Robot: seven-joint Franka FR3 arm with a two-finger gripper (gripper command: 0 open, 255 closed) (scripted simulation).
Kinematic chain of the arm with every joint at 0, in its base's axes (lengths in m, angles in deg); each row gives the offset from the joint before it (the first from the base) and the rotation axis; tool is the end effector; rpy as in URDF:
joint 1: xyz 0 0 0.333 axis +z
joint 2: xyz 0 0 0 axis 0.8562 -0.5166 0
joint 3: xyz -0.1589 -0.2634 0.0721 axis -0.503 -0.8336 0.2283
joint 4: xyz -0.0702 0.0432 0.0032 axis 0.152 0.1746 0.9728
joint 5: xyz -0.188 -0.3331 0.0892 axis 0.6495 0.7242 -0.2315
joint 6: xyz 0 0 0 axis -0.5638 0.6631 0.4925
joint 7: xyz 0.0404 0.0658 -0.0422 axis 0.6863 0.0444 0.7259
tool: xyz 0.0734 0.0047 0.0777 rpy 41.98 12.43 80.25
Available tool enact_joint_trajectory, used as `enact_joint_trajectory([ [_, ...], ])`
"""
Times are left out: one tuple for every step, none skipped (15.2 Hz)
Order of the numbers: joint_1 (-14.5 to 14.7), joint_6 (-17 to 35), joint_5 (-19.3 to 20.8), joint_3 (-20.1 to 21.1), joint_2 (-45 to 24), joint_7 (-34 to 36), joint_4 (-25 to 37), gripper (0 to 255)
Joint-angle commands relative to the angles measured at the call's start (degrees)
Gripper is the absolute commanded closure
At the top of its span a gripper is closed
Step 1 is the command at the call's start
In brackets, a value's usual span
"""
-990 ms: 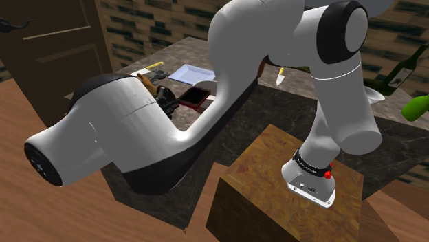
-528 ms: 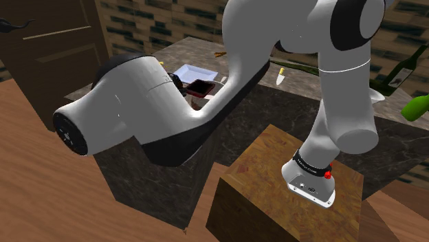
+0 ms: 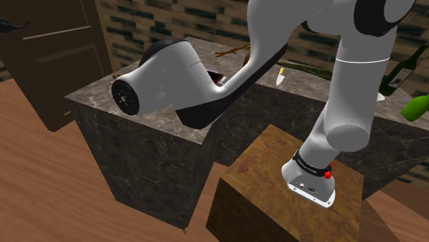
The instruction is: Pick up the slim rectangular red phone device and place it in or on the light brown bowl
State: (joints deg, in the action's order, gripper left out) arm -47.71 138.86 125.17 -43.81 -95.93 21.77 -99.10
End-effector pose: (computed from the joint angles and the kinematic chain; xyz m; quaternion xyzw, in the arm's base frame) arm 0.4208 0.3407 0.3791 0.7903 0.1343 0.1023 0.5891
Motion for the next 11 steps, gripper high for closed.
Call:
enact_joint_trajectory([
  [-3.21, 3.75, 0.01, -0.32, 3.51, -1.10, -3.84, 255],
  [-3.06, 3.88, 0.11, -0.48, 3.01, -0.51, -4.01, 255],
  [-2.95, 3.98, 0.21, -0.58, 2.50, 0.09, -4.18, 255],
  [-2.85, 4.09, 0.33, -0.68, 1.97, 0.68, -4.33, 255],
  [-2.75, 4.19, 0.46, -0.79, 1.44, 1.27, -4.46, 255],
  [-2.64, 4.28, 0.59, -0.89, 0.90, 1.86, -4.59, 255],
  [-2.53, 4.38, 0.71, -1.00, 0.36, 2.44, -4.73, 255],
  [-2.42, 4.47, 0.86, -1.13, -0.21, 3.02, -4.82, 255],
  [-2.30, 4.56, 1.00, -1.25, -0.77, 3.59, -4.92, 255],
  [-2.18, 4.65, 1.15, -1.38, -1.34, 4.17, -5.01, 255],
  [-2.06, 4.74, 1.30, -1.52, -1.92, 4.74, -5.08, 255],
])
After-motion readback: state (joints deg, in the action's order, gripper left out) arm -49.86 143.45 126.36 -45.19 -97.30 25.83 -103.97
